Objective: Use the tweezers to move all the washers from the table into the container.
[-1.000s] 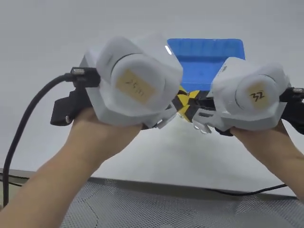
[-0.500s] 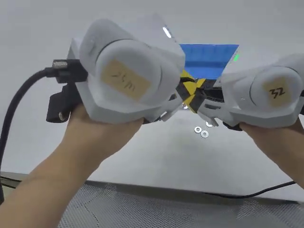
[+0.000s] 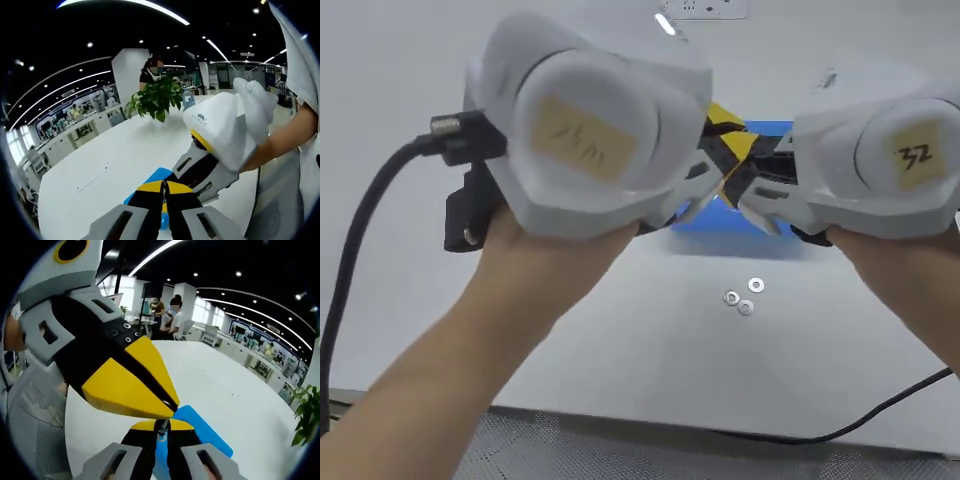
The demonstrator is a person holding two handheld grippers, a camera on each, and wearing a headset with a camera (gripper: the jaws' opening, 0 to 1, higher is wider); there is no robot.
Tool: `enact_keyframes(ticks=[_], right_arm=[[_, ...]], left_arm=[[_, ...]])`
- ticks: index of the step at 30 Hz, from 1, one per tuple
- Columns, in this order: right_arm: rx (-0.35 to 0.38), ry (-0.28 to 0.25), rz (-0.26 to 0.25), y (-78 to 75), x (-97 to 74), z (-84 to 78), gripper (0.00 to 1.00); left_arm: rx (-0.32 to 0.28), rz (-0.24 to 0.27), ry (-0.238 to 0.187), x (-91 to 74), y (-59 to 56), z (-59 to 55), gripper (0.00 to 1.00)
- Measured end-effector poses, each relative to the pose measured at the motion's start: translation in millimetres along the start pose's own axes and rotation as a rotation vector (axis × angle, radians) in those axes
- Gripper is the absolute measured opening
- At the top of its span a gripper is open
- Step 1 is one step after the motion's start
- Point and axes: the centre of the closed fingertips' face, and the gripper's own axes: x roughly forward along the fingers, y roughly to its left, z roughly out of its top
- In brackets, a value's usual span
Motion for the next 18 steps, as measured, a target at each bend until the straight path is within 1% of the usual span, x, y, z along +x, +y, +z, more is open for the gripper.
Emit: enact_keyframes(ticks=[4,6,8,9,10,11,12,13,14,15,18], right_arm=[[0.003,0.004,0.000,-4.8,6.4,-2.1,0.03],[0.007,0.004,-0.002,-7.1,11.8,-4.8,0.03],[0.026,0.007,-0.004,-10.2,18.3,-9.2,0.03],[0.048,0.008,0.000,-11.2,22.8,-12.8,0.03],[0.072,0.004,-0.003,-11.6,25.7,-14.7,0.03],[0.092,-0.004,-0.008,-12.4,28.6,-16.3,0.03],[0.130,0.004,0.000,-10.8,32.7,-20.7,0.03],[0.140,0.006,-0.004,-11.8,34.9,-22.4,0.03],[0.138,0.006,-0.012,-12.8,37.8,-24.4,0.03],[0.134,0.014,-0.013,-12.7,39.7,-26.4,0.03],[0.130,0.030,-0.018,-13.3,43.6,-30.9,0.03]], left_arm=[[0.030,0.006,0.015,-0.1,2.4,-5.9,0.00],[0.038,0.005,0.023,2.3,3.9,-10.3,0.00],[0.055,0.006,0.033,4.9,4.5,-15.9,0.00],[0.059,0.001,0.040,3.9,4.1,-15.5,0.00],[0.067,0.005,0.051,4.3,5.3,-17.8,0.00],[0.066,0.004,0.053,2.8,5.2,-16.9,0.00],[0.052,-0.001,0.068,0.7,3.2,-19.0,0.00],[0.036,0.010,0.080,20.9,17.5,-25.6,0.00],[0.032,0.007,0.084,25.3,19.7,-27.5,0.00],[0.021,-0.022,0.083,36.3,21.4,-34.3,0.00],[0.017,-0.029,0.097,42.4,25.9,-42.3,0.00]])
